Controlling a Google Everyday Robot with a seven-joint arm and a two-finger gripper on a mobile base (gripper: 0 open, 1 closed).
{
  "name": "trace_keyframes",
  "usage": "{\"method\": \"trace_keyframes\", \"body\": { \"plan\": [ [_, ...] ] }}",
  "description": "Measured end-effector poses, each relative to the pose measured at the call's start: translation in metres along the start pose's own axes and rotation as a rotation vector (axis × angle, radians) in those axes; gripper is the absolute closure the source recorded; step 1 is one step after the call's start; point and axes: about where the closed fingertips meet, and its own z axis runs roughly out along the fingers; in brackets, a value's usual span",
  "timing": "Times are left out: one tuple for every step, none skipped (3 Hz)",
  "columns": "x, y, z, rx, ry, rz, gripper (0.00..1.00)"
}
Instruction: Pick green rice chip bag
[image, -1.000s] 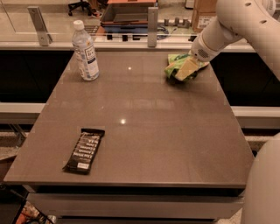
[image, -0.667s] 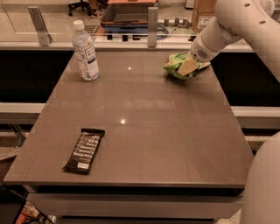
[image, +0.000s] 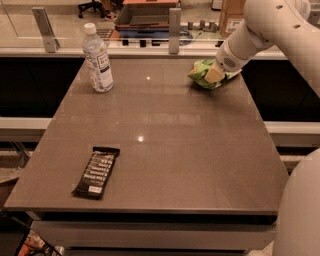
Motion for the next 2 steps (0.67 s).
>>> {"method": "trace_keyframes", "body": {
  "plan": [
    [-0.001, -0.003, 0.000, -0.007, -0.013, 0.001, 1.00],
    [-0.006, -0.017, -0.016, 0.013, -0.082, -0.004, 1.00]
  ]
}}
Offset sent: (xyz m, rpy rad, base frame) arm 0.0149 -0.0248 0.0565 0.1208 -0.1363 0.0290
